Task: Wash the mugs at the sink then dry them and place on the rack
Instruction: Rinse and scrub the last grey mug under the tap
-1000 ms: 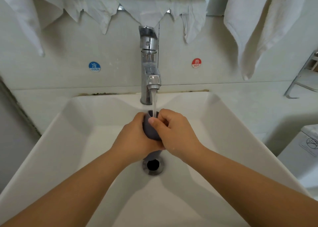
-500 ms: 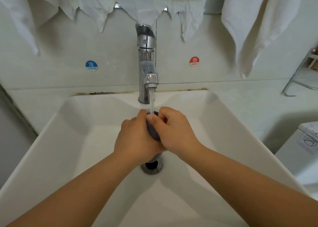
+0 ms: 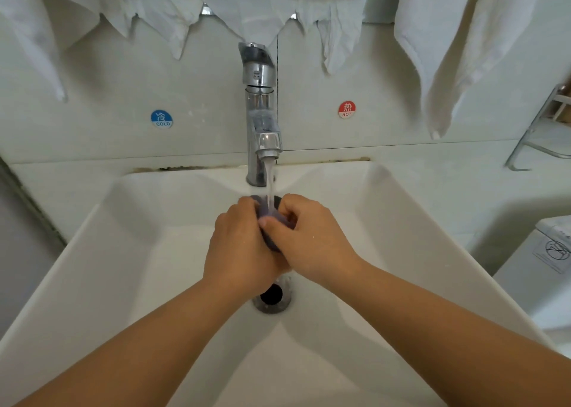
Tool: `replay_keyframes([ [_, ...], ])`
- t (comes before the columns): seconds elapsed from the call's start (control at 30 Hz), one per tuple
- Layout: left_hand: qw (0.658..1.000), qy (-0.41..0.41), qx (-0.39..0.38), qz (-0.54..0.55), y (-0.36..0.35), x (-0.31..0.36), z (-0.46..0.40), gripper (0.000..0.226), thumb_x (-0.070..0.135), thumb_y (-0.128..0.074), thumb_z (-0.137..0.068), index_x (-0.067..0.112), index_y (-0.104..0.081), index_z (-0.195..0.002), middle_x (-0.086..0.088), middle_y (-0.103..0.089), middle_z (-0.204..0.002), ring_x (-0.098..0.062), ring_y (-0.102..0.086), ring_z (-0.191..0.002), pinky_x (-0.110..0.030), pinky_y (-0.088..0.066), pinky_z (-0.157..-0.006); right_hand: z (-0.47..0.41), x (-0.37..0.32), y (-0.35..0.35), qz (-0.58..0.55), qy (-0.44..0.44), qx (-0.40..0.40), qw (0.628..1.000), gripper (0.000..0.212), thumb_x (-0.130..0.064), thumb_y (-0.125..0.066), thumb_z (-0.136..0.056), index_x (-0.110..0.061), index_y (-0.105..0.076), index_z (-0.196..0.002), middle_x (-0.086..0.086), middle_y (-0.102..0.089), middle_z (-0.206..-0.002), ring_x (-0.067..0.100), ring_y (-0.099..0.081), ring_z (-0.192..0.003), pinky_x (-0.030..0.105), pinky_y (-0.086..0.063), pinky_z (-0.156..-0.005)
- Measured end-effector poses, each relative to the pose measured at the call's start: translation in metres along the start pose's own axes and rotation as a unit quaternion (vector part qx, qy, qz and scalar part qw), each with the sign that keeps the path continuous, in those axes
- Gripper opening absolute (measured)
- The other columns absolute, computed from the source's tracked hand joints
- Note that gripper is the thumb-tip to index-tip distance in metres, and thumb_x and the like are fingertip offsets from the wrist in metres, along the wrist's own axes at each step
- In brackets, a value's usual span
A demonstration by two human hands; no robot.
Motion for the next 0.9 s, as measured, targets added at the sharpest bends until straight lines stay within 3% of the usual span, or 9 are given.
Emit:
replay_keyframes([
  [0.07,1.0,0.025,0.003,0.007,0.004,-0.005,-0.001,0.051,0.034,-0.076,-0.069,0.015,-0.047,-0.106,0.004,-0.053,-0.097,-0.019,-0.056,-0.091,-0.038,-0.054,-0.074,0.004,-0.004,-0.004,0.017,0.026,-0.037,0.999,0.028,-0.024,-0.058,-0.091,-0.025,-0.04,-0.069,-0.008,-0.048,-0.071,0.005,-0.045,-0.063,0.021,-0.034,-0.056],
  [0.2,0.993,0.014,-0.111,0.027,-0.001,-0.003,-0.004,0.018,0.025,-0.071,-0.072,0.022,-0.054,-0.077,0.001,-0.063,-0.076,-0.015,-0.063,-0.072,-0.034,-0.055,-0.063,0.003,-0.005,-0.009,0.006,0.056,-0.036,0.998,0.029,-0.017,-0.051,-0.095,-0.028,-0.038,-0.071,-0.009,-0.045,-0.076,0.005,-0.044,-0.069,0.019,-0.033,-0.061],
  [0.27,0.978,0.045,-0.183,0.092,-0.002,-0.009,-0.004,0.023,0.023,-0.077,-0.068,0.022,-0.059,-0.082,0.002,-0.067,-0.078,-0.007,-0.065,-0.07,-0.026,-0.055,-0.059,0.005,-0.005,-0.012,0.048,0.083,-0.053,0.994,0.032,-0.016,-0.05,-0.095,-0.03,-0.036,-0.07,-0.011,-0.043,-0.075,0.004,-0.043,-0.069,0.015,-0.033,-0.061],
  [0.33,0.971,0.068,-0.203,0.103,0.001,-0.016,-0.004,0.045,0.031,-0.085,-0.058,0.023,-0.058,-0.093,0.006,-0.067,-0.089,-0.007,-0.065,-0.079,-0.024,-0.054,-0.063,0.007,-0.004,-0.012,0.063,0.098,-0.073,0.991,0.034,-0.018,-0.05,-0.096,-0.032,-0.037,-0.068,-0.014,-0.044,-0.071,0.002,-0.044,-0.065,0.012,-0.033,-0.059],
  [0.43,0.98,0.052,-0.182,0.053,0.008,-0.018,-0.005,0.055,0.037,-0.088,-0.051,0.024,-0.057,-0.095,0.007,-0.066,-0.092,-0.01,-0.064,-0.082,-0.029,-0.057,-0.07,0.002,0.002,-0.003,-0.003,0.075,-0.037,0.997,0.033,-0.022,-0.048,-0.097,-0.027,-0.046,-0.065,-0.01,-0.05,-0.067,0.003,-0.047,-0.063,0.016,-0.036,-0.06],
  [0.57,0.988,0.005,-0.15,0.024,0.022,-0.016,-0.009,0.058,0.028,-0.09,-0.056,0.026,-0.055,-0.102,0.01,-0.062,-0.096,-0.007,-0.06,-0.085,-0.028,-0.058,-0.069,-0.01,0.024,0.011,-0.046,-0.018,0.058,0.997,0.006,-0.022,-0.055,-0.093,-0.024,-0.051,-0.097,-0.002,-0.054,-0.094,0.012,-0.054,-0.083,0.022,-0.044,-0.067],
  [0.7,0.99,-0.042,-0.134,-0.005,0.032,-0.015,-0.014,0.067,0.026,-0.092,-0.053,0.028,-0.051,-0.106,0.012,-0.056,-0.1,-0.009,-0.057,-0.089,-0.031,-0.057,-0.069,-0.011,0.052,-0.011,-0.142,-0.203,-0.083,0.965,0.032,-0.018,-0.067,-0.087,-0.015,-0.046,-0.111,0.004,-0.056,-0.088,0.014,-0.056,-0.074,0.027,-0.05,-0.065],
  [0.8,0.985,-0.085,-0.141,-0.054,0.034,-0.013,-0.013,0.064,0.026,-0.089,-0.056,0.033,-0.047,-0.102,0.015,-0.052,-0.097,-0.009,-0.055,-0.086,-0.022,-0.049,-0.064,-0.013,0.052,-0.021,-0.124,-0.19,-0.128,0.966,0.024,-0.007,-0.064,-0.085,-0.009,-0.05,-0.104,0.007,-0.058,-0.082,0.016,-0.057,-0.066,0.026,-0.053,-0.06],
  [0.9,0.978,-0.114,-0.15,-0.089,0.034,-0.015,-0.01,0.059,0.029,-0.086,-0.056,0.037,-0.044,-0.095,0.017,-0.05,-0.094,-0.009,-0.054,-0.083,-0.024,-0.048,-0.063,-0.018,0.05,-0.02,-0.045,-0.139,-0.106,0.984,0.006,-0.006,-0.053,-0.088,-0.011,-0.05,-0.088,0.01,-0.059,-0.077,0.019,-0.057,-0.058,0.027,-0.051,-0.052],
])
Point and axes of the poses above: each hand's wrist, its own z-axis away from the middle knuckle, its own y-axis out of the back of the hand, x = y × z, the point moved 6 cm from there along -z, towards the middle knuckle
